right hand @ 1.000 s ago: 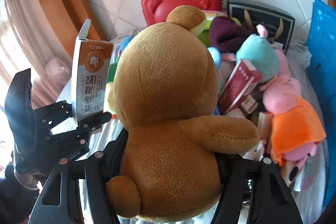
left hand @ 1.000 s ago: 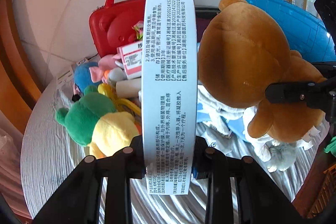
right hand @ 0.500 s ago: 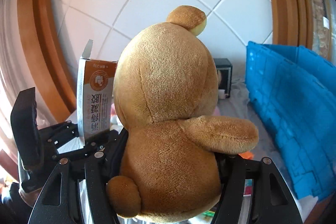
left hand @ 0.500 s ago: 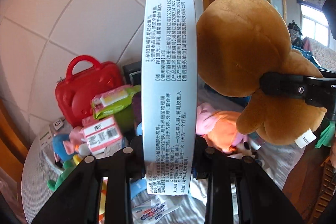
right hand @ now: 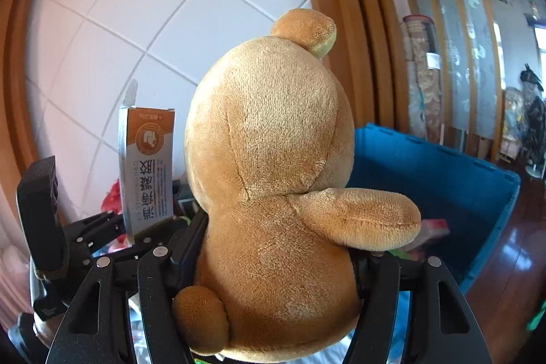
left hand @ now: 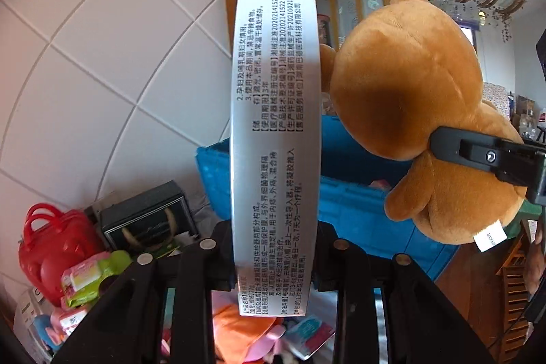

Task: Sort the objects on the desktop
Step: 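Carry the teddy bear and white box to the blue crate and open both tools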

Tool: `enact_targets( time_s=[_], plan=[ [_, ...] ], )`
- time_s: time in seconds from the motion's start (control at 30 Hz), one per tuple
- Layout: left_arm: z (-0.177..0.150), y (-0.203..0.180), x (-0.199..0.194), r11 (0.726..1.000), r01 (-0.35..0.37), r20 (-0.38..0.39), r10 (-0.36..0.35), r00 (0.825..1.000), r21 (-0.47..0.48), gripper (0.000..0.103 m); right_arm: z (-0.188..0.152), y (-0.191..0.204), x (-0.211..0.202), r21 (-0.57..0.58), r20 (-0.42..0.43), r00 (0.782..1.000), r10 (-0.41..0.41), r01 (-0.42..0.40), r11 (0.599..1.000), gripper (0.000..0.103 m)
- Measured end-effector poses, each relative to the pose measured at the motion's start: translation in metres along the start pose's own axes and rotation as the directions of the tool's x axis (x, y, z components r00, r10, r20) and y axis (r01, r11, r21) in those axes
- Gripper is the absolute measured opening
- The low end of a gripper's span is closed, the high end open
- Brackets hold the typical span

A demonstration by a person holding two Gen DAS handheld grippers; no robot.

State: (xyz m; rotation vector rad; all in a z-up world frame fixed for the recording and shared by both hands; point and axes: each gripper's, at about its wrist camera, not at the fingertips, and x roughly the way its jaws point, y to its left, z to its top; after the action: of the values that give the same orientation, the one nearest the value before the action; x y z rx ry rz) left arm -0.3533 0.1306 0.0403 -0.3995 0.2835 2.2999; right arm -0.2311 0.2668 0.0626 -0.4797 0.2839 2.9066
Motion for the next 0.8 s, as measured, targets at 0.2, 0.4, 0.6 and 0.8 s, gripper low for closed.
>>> enact_targets(
  time_s=[0.2, 0.4, 0.6, 0.8],
  plan=[
    [0.039, -0.071, 0.055, 0.997, 0.078, 0.015, -0.078, 0.997, 0.030, 0.029, 0.028, -0.083, 0.006, -0.007, 0.001, 0.997, -0.077, 0.077, 0.997, 0.066],
    [0.061, -0.105, 0.100, 0.995, 0.095, -0.012, -0.095, 0.995, 0.042, 0.029, 0.040, -0.150, 0.027, 0.022, -0.018, 0.995, -0.100, 0.100, 0.995, 0.066],
    [0.075, -0.123, 0.125, 0.996, 0.071, -0.050, -0.069, 0.996, 0.048, 0.029, 0.033, -0.188, 0.059, 0.065, -0.058, 0.993, -0.104, 0.108, 0.992, 0.067],
    [0.088, -0.125, 0.146, 0.999, -0.011, -0.083, 0.015, 0.996, 0.048, 0.062, 0.041, -0.214, 0.074, 0.121, -0.072, 0.992, -0.102, 0.111, 0.986, 0.072]
  ],
)
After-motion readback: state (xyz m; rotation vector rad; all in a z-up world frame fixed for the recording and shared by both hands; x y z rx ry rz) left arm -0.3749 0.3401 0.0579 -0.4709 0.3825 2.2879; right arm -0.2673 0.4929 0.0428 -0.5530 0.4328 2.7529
